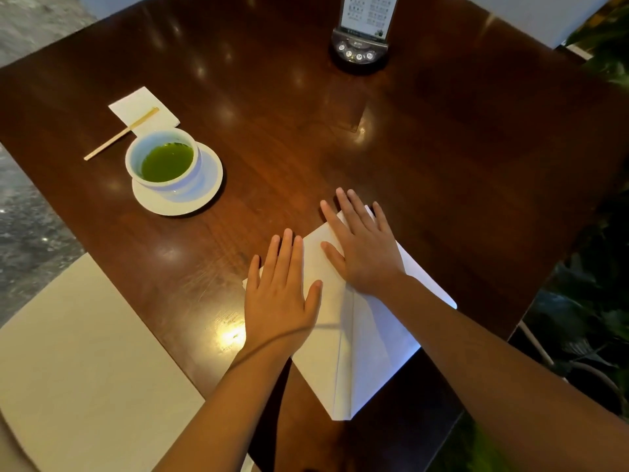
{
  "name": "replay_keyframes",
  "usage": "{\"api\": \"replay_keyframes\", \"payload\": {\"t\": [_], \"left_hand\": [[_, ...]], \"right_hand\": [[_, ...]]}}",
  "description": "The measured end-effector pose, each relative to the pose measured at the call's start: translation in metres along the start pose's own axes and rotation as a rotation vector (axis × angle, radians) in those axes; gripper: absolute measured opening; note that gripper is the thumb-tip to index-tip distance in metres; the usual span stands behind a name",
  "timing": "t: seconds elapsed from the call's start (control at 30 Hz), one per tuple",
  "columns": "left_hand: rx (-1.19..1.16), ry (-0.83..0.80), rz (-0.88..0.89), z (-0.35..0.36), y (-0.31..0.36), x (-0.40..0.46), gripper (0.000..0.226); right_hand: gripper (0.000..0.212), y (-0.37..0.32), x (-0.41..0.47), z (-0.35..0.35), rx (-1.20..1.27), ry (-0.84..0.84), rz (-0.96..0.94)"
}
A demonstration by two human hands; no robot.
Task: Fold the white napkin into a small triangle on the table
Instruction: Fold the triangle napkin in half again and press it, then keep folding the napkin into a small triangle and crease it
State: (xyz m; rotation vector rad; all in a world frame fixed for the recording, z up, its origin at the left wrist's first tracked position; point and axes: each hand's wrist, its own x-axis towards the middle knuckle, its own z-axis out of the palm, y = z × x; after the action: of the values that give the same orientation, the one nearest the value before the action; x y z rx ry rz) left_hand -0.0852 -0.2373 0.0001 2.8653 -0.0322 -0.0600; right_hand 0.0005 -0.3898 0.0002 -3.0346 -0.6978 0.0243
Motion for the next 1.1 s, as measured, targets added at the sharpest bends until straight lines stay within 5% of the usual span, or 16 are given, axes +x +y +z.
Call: {"api": "replay_keyframes", "payload": {"t": [0.23, 0.4, 0.6, 0.87, 1.1], "left_hand": [[0.010, -0.033, 0.005, -0.003, 0.001, -0.029, 0.067], [-0.075, 0.043, 0.050, -0.024, 0.010, -0.015, 0.060], [-0.020, 0.057, 0.019, -0.033, 0.019, 0.009, 0.027], [-0.145, -0.056, -0.146, -0.037, 0.019, 0.020, 0.029], [-0.223, -0.127, -0.081, -0.048, 0.018, 0.025, 0.015]], "right_hand": [[0.064, -0.016, -0.028, -0.014, 0.074, 0.014, 0.051], [0.052, 0.004, -0.058, -0.039, 0.196, 0.158, 0.355], [0.018, 0.012, -0.076, -0.043, 0.211, 0.021, 0.417], [0.016, 0.010, -0.075, -0.046, 0.229, -0.062, 0.504], [0.008, 0.009, -0.075, -0.059, 0.356, -0.145, 0.535]]}}
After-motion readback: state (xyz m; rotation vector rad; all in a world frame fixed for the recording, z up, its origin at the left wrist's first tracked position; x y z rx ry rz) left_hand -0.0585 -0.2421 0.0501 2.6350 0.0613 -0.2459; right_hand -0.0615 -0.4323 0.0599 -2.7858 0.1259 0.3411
